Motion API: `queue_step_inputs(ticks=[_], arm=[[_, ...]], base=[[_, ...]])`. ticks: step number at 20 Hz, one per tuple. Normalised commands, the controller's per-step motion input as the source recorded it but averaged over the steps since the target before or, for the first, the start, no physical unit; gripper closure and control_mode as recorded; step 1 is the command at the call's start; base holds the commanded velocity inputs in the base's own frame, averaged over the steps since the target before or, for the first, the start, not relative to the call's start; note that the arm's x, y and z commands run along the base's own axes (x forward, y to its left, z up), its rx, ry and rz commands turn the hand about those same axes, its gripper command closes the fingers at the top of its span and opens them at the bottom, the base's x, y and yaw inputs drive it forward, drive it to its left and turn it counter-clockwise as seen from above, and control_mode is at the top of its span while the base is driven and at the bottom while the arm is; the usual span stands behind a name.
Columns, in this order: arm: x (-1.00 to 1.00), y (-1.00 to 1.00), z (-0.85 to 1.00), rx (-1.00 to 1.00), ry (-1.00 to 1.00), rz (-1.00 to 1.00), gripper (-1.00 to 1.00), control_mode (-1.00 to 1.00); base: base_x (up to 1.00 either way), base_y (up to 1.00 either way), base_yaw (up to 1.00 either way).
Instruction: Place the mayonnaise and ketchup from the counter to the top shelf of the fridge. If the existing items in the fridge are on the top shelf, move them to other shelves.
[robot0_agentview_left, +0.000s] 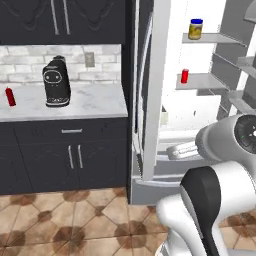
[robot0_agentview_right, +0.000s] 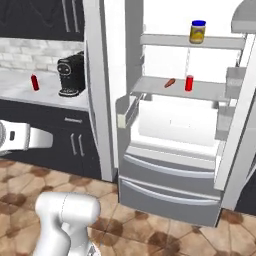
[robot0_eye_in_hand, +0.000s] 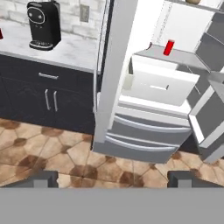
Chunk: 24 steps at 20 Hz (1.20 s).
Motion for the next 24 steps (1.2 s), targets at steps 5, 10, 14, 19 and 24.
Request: queue_step_inputs(ticks=[5, 10, 14, 19, 24], arm=[[0.0, 0.0, 0.0, 0.0, 0.0, 0.0, -1.0, 1.0], [0.0, 0.0, 0.0, 0.0, 0.0, 0.0, -1.0, 1.0], [0.0, 0.0, 0.0, 0.0, 0.0, 0.0, -1.0, 1.0], [0.0, 0.0, 0.0, 0.0, 0.0, 0.0, -1.0, 1.0], [0.0, 0.0, 0.0, 0.0, 0.0, 0.0, -1.0, 1.0]], base=[[0.13, 1.0, 0.0], [0.42, 1.0, 0.0], [0.89, 1.0, -0.01], [1.0, 1.0, -0.04], [0.99, 1.0, -0.02]])
